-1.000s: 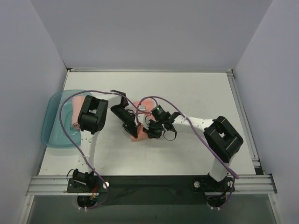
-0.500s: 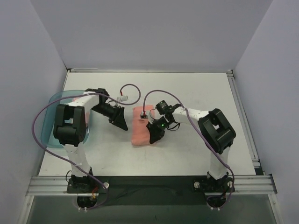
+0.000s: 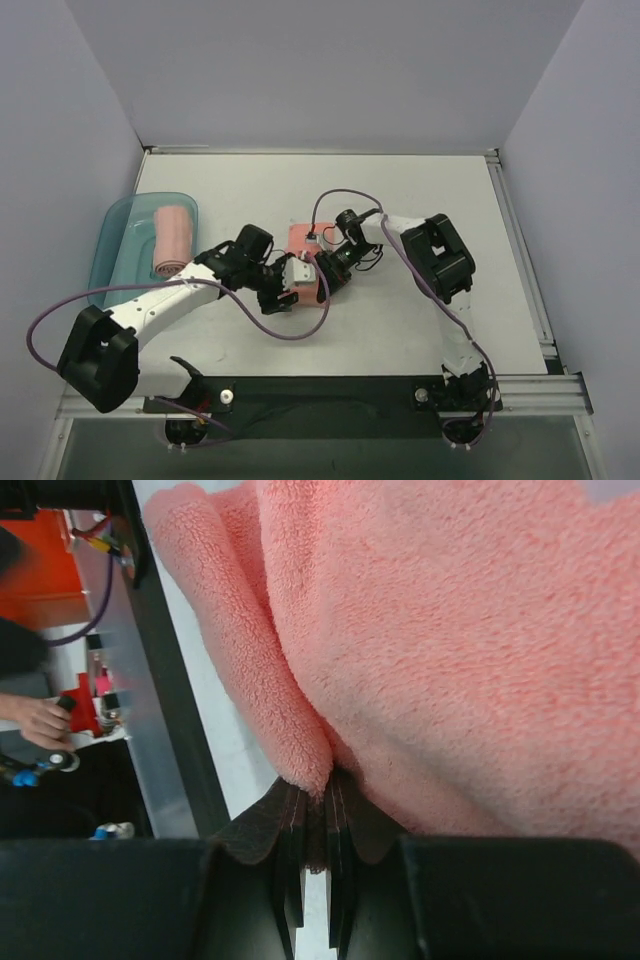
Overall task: Roll the towels
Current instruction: Roll the towel
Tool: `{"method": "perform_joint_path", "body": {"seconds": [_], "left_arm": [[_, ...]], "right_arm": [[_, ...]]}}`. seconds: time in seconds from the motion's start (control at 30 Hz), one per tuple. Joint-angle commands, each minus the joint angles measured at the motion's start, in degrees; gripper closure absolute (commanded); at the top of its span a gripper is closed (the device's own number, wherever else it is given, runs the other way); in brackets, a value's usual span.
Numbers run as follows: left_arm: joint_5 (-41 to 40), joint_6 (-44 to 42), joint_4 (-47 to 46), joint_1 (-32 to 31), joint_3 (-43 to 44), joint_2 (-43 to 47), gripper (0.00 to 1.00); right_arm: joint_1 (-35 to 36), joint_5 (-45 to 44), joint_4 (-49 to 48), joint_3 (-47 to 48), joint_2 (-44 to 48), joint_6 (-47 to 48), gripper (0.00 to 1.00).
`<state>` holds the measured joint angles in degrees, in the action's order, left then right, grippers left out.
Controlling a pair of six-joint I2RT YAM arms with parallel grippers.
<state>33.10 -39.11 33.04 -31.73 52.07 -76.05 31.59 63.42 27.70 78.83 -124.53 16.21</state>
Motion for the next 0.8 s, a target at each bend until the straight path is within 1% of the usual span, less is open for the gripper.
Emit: {"method": "perform_joint_path", "body": {"seconds": [0.0, 0.07, 0.13, 0.37, 0.4, 0.5, 0.6, 0.7, 0.73, 0.77], "left_arm": [[-13.3, -5.8, -11.9, -6.7, -5.9, 1.3, 0.28], [-17.0, -6.9, -15.0, -9.7, -7.0, 0.9, 0.28], [-18.6, -7.8, -17.6, -11.1, -8.4, 0.7, 0.28], [-20.8, -15.4, -23.4, -14.9, -11.6, -0.9, 0.28], [-20.9, -17.4, -23.5, -15.9, -12.1, -1.8, 0.29], [-21.1, -19.2, -23.7, -16.8, -13.0, -4.1, 0.32], [-21.2, -19.1, -24.4, -17.1, -13.4, -6.6, 0.38], [-21.9, -16.6, -23.0, -17.0, -11.3, -10.4, 0.49], [-21.5, -15.9, -19.4, -16.9, -10.1, -11.6, 0.54], [-21.0, -14.9, -17.2, -16.7, -8.7, -12.6, 0.65]], "right_arm": [[-0.7, 2.1, 6.9, 3.4, -2.5, -0.2, 1.0], [-0.9, 2.0, 8.8, 4.9, -3.7, -0.3, 1.0], [-1.0, 2.0, 10.6, 6.1, -4.9, 0.3, 1.0], [-1.6, 1.4, 16.1, 8.9, -7.7, 1.1, 1.0], [-1.9, 1.4, 16.2, 9.1, -7.8, 1.0, 1.0], [-2.1, 1.6, 16.4, 9.5, -8.0, 0.1, 1.0], [-2.9, 2.1, 16.3, 9.6, -7.7, -0.6, 1.0], [-3.1, 1.8, 16.4, 9.2, -6.8, -0.3, 1.0], [-3.1, 1.5, 16.4, 9.1, -5.9, -0.1, 1.0], [-3.2, 0.6, 16.3, 8.6, -5.4, 0.1, 0.99]]}}
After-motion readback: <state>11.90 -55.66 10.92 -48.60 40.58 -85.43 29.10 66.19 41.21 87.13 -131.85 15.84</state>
